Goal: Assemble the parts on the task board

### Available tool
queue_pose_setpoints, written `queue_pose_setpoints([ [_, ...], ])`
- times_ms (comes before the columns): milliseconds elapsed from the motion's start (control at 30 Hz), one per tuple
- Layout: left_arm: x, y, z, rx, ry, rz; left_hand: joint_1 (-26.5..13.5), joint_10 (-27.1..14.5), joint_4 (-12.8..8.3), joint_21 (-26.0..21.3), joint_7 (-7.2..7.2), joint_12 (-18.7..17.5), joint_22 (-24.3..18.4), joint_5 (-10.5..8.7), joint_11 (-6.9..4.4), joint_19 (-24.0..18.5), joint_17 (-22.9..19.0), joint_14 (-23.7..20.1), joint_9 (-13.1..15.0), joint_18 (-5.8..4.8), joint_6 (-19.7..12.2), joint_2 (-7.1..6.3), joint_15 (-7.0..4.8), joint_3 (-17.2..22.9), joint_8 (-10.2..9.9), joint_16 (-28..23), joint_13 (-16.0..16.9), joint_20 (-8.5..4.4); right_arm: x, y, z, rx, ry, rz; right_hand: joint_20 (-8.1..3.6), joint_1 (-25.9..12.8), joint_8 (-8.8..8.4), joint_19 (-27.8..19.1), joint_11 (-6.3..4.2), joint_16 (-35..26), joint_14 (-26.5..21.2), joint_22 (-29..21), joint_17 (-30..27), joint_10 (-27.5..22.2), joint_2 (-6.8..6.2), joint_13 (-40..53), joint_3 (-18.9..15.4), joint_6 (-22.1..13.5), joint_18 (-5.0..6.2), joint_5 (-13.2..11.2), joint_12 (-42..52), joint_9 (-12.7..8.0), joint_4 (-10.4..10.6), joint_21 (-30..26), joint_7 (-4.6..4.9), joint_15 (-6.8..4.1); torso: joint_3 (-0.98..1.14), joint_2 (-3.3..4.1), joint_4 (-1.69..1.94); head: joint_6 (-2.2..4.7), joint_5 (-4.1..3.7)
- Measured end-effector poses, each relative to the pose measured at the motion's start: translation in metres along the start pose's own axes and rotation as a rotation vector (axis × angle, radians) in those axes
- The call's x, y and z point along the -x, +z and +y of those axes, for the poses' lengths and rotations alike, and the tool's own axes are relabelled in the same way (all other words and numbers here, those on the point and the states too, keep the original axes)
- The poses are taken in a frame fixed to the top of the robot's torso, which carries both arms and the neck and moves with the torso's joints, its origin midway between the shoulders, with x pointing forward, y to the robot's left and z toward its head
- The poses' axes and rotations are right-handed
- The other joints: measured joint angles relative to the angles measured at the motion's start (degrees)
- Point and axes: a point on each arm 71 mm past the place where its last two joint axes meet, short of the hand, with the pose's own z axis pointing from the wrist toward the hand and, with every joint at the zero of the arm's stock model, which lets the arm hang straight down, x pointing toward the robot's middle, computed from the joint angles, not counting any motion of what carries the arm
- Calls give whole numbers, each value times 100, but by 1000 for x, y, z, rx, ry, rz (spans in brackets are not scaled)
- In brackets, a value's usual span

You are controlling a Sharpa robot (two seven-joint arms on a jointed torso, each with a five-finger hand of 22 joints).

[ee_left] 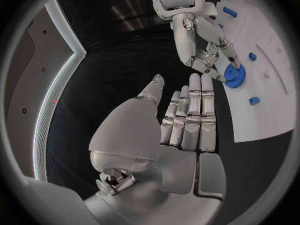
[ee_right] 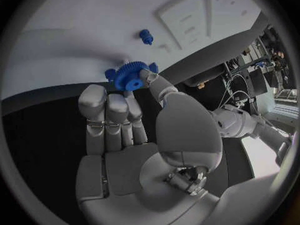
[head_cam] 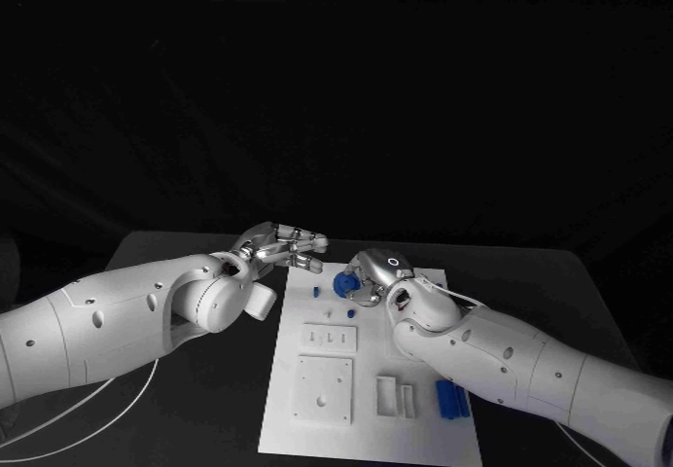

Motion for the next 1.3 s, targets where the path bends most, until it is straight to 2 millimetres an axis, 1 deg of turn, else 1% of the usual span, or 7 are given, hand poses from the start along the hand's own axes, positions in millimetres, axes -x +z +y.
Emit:
queue_pose_setpoints([
  [200, 0, 0, 0, 0, 0, 0, 0, 0, 0, 42, 0, 0, -7, 0, 0, -21, 0, 0, 0, 0, 0, 0, 0, 0, 0, 0, 0, -21, -5, 1, -5, -14, -14, 8, 0, -22, -1, 0, 1, 0, 0, 0, -6, 1, -22, 0, 0, 1, 0, 0, 0, 0, 0, 0, 1, 0, 5, 0, -5, -5, -13],
  [567, 0, 0, 0, 0, 0, 1, 0, 0, 0, 44, 0, 0, -7, 0, 0, -21, 0, 0, 0, 0, 0, 0, 0, 0, 0, 0, 0, -21, -7, 1, -4, -11, -20, 6, 0, -37, -7, 0, 9, -27, 0, 0, -21, 9, -37, -1, -42, 8, 0, 0, -22, 0, 41, 0, 2, 1, 11, 0, -11, -15, -19],
  [633, 0, 0, 0, 0, 0, 1, 0, 0, 0, 44, 0, 0, -7, 0, 0, -21, 0, 0, 0, 0, 0, 0, 0, 0, 0, 0, 0, -21, -7, 2, -4, -9, -20, 6, 0, -36, -8, 0, -2, -27, 0, 0, -21, -3, -37, -1, -81, 12, 0, -58, -22, 0, 80, 0, 4, 1, 10, 0, -12, -15, -18],
  [833, 0, 1, 0, 0, 0, 2, 0, 0, 0, 44, 0, 0, -7, 0, 0, -21, 0, 0, 0, 0, 0, 0, 0, 0, 0, 0, 0, -21, -11, 1, -2, -7, -19, 11, 0, -36, -34, 0, -12, -51, 0, 0, -31, -13, -37, -27, -136, 58, 2, -378, -84, 6, 229, -39, -19, 1, 8, 1, -7, -8, -18],
  [1033, 0, 1, 0, 0, 1, 1, 0, 0, 0, 44, 0, 0, -6, 0, 0, -21, 0, 0, 0, 0, 0, 0, 0, 0, 0, 0, 0, -21, -13, 1, -4, -13, -16, 18, 0, -36, -6, 0, -12, -76, 0, 0, -30, -13, -37, -36, -193, 58, 2, -399, -84, 6, 333, -45, -19, 1, -2, 0, -3, -22, -29],
  [1200, 0, 1, 0, 0, 1, 1, 0, 0, 0, 44, 0, 0, -6, 0, 0, -21, 0, 0, 0, 0, 0, 0, 0, 0, 0, 0, 0, -21, -13, 0, -4, -14, -13, 23, 0, -66, 2, 0, -12, -76, 0, 0, -34, -13, -67, -45, -249, 58, 2, -399, -111, 6, 391, -45, -20, 1, -2, 0, -7, -31, -24],
  [1300, 0, 1, 0, 0, 1, 0, 0, 0, 0, 44, 0, 0, -6, 0, 0, -21, 0, 0, 0, 0, 0, 0, 0, 0, 0, 0, 0, -20, -14, 0, -4, -18, -12, 25, 0, -66, 2, 0, 9, -98, 0, 0, -40, -34, -67, -61, -286, 58, 2, -514, -125, 7, 429, -71, -20, 1, -2, 0, -9, -30, -24],
])
